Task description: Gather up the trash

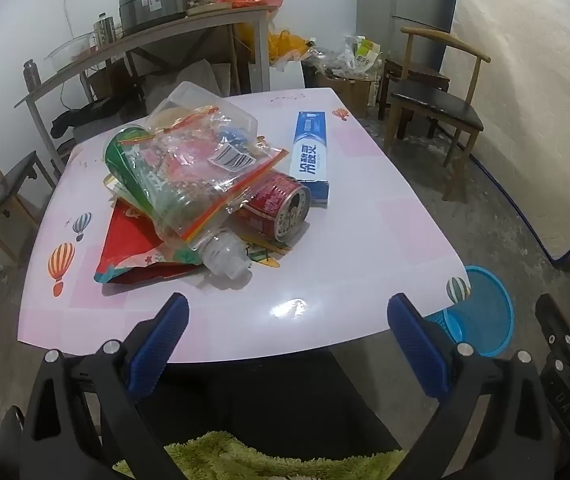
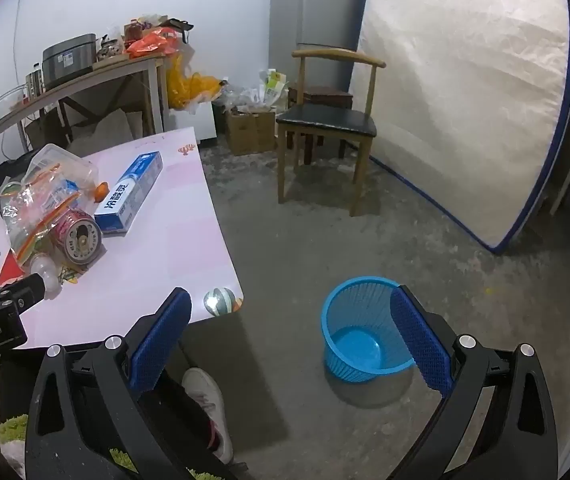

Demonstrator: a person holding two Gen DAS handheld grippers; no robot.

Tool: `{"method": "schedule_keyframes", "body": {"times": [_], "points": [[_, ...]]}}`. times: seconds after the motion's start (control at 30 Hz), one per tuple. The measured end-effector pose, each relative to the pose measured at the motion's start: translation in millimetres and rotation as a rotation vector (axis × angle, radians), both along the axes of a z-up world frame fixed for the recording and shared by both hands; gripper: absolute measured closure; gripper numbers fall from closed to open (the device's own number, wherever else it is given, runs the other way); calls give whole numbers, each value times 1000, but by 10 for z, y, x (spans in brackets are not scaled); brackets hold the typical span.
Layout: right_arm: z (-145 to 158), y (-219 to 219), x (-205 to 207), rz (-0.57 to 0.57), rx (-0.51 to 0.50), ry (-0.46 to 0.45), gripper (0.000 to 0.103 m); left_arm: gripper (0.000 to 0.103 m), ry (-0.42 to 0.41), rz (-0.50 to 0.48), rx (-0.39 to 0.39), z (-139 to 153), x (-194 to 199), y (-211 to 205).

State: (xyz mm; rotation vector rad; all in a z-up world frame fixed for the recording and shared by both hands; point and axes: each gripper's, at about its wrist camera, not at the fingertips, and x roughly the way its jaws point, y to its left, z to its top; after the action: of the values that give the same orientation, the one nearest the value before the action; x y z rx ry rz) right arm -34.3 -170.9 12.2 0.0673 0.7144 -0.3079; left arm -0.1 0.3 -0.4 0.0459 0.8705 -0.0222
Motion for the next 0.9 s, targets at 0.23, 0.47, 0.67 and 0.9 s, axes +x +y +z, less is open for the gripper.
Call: {"method": "schedule_keyframes", "body": {"times": [0.23, 0.47, 0.67, 0.9], "points": [[-21, 34, 25, 2, -5, -4, 7, 6, 9, 29, -16, 18, 20, 103], [-10, 53, 32, -2, -4, 0, 7, 6, 11, 42, -16, -3, 49, 140], [-7, 48, 33, -1, -2, 2, 7, 6, 7, 45, -13, -4, 52, 153], [-30, 46, 39, -2, 0, 3, 7, 6, 8, 45, -7, -8, 48, 133]]}}
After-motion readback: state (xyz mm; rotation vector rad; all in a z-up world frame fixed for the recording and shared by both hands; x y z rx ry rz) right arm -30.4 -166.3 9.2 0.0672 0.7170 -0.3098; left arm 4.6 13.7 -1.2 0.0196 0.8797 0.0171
